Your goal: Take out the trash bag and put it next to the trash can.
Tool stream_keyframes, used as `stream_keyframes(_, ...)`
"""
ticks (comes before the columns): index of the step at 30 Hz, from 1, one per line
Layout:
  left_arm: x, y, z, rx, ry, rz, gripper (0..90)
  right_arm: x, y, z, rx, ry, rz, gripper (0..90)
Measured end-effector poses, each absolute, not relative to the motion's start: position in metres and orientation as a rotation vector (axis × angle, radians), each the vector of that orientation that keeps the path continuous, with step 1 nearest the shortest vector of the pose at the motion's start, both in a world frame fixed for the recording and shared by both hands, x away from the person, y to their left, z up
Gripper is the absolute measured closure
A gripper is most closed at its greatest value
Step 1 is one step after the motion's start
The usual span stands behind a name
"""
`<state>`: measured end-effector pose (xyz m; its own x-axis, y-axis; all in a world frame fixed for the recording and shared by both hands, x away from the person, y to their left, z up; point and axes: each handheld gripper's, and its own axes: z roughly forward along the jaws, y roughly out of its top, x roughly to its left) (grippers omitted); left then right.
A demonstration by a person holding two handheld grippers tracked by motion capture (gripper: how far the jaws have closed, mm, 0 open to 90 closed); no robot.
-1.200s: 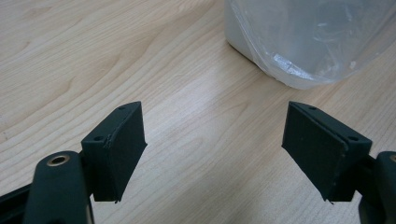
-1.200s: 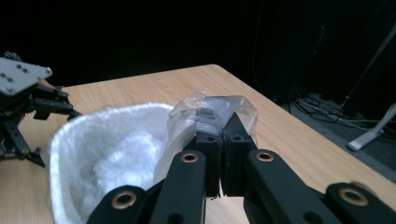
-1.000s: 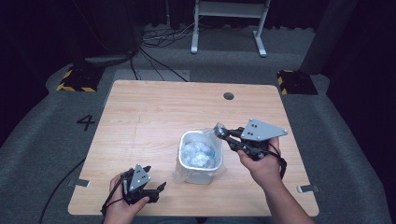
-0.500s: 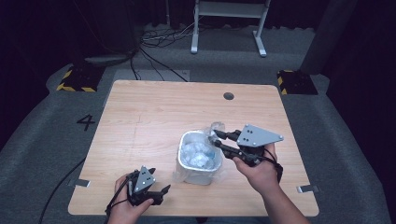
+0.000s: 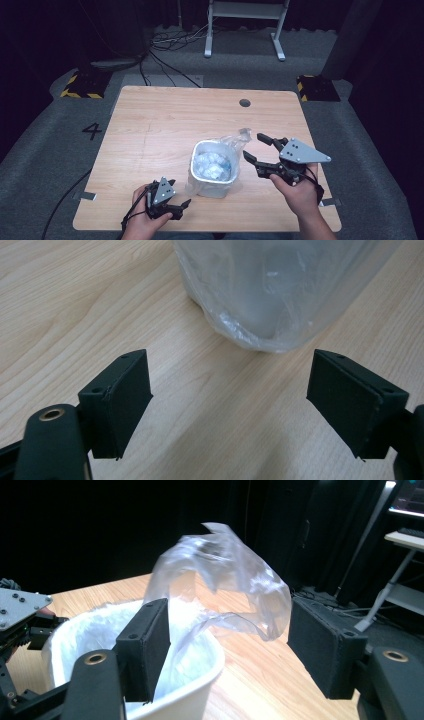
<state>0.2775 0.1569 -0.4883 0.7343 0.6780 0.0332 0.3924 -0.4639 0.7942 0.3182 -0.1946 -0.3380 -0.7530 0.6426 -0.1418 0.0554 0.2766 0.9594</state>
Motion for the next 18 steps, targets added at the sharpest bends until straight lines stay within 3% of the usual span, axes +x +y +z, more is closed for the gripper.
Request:
stream_keyframes(9, 0.288, 0.143, -0.486, 2.080, 0.793, 0.435, 22.8, 0.315, -0.209, -0.347, 0.689, 2.035, 1.476, 34.0)
stream_keyframes(13, 0.289, 0.145, -0.482, 2.074, 0.761, 0.435, 47.0, 0.313, -0.211, -0.348, 0.690, 2.033, 1.474, 34.2)
stream_keyframes(14, 0.288, 0.146, -0.481, 2.062, 0.754, 0.435, 56.8, 0.313, -0.211, -0.348, 0.690, 2.034, 1.474, 34.3)
stream_keyframes(18, 0.285, 0.155, -0.475, 2.032, 0.750, 0.432, 74.3, 0.314, -0.210, -0.348, 0.685, 2.036, 1.472, 34.9)
